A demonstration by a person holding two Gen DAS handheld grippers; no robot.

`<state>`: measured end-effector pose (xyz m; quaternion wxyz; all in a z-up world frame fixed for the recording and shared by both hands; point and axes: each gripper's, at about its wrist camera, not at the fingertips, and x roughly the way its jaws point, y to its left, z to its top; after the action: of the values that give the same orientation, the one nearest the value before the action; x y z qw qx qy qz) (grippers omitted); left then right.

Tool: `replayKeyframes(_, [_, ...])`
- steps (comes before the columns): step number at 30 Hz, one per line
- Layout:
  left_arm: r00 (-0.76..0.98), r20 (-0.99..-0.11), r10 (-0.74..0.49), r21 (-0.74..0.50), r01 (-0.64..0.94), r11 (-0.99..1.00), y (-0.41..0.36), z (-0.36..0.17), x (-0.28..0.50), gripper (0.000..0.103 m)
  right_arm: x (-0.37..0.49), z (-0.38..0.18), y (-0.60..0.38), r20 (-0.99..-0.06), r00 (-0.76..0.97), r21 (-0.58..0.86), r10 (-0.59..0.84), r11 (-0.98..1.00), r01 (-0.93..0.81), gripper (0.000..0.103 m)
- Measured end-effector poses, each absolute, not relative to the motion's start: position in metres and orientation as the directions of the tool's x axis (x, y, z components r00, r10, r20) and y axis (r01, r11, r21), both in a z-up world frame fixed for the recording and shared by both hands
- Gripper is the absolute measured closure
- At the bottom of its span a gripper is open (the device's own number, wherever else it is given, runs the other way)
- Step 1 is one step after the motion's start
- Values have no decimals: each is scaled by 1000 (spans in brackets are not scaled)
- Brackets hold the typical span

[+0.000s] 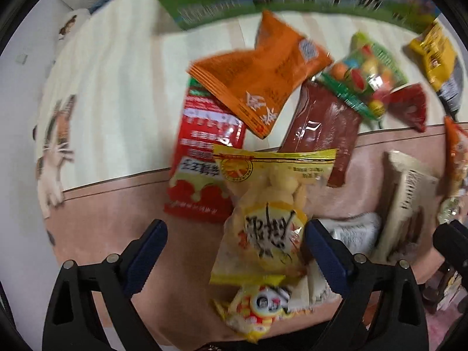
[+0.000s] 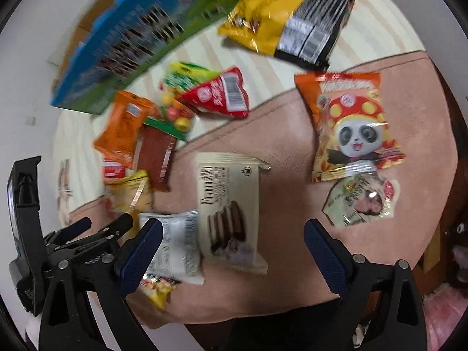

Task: Organize snacks
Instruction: 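Grasp the yellow puff bag with left tool while right tool grasps Franzzi cookie pack, then carry both packets into the cardboard box and open both tools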

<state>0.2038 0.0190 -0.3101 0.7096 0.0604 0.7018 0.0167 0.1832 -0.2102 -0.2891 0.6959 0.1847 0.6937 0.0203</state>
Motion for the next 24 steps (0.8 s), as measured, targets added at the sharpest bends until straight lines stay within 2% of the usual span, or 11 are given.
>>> replayKeyframes(1, [2, -995, 99, 99, 67, 993, 19, -317, 207, 7, 186, -295, -208, -958, 28, 283, 284, 930, 233, 8])
replayKeyframes(3, [3, -996, 88, 88, 57, 994, 18, -323, 210, 21, 195, -313, -200, -955, 4, 288, 297, 923, 254, 14])
replayKeyframes(5, [1, -999, 42, 43, 33, 999, 19, -327, 211, 46, 200, -327, -194, -951, -15, 292, 308, 916, 274, 21])
replayKeyframes(6, [5, -999, 33, 33, 21, 999, 20, -327, 210, 50, 203, -335, -189, -952, -25, 287, 306, 916, 279, 30])
replayKeyframes(9, [20, -999, 39, 39, -2, 999, 19, -329, 210, 52, 205, -341, -176, -972, -28, 217, 232, 941, 258, 44])
replayKeyframes(11, [20, -999, 25, 25, -16, 1000, 21, -329, 206, 62, 204, -341, -170, -977, -13, 205, 215, 947, 248, 45])
replayKeyframes(17, [52, -999, -7, -10, -63, 998, 40, -309, 196, 64, 200, -322, -159, -978, 27, 209, 208, 956, 204, 46])
replayKeyframes(24, [108, -991, -79, -95, -162, 982, 85, -243, 185, 65, 208, -269, -149, -946, 82, 320, 313, 942, 99, 46])
